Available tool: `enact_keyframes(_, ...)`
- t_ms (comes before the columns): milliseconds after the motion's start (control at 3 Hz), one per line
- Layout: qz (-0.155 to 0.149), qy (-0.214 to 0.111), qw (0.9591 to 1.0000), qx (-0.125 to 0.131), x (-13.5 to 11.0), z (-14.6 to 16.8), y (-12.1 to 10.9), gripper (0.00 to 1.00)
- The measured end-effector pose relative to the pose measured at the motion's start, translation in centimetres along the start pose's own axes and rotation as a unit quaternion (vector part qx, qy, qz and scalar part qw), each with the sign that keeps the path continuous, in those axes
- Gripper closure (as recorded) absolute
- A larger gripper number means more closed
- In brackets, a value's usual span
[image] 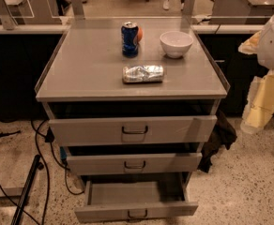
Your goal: Close bottom drawer
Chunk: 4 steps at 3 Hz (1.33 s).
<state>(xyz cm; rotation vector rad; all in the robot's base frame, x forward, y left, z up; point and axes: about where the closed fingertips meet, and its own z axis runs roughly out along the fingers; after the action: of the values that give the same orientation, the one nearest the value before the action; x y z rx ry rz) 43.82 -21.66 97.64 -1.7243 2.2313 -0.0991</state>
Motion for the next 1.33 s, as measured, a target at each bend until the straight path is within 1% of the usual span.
enact_keyframes(333,0.0,0.0,1.0,0.0,0.0,0.0,0.0,0.0)
enact_keyframes(667,0.0,0.0,1.0,0.0,0.0,0.0,0.0,0.19)
enact_keyframes(1000,0.01,-0.006,0.9999,0.001,0.6,1.0,0.6,0.42)
enact_keyframes(1333,0.022,-0.027,0.9994,-0.002,2.1,3.7,2.5,0.66)
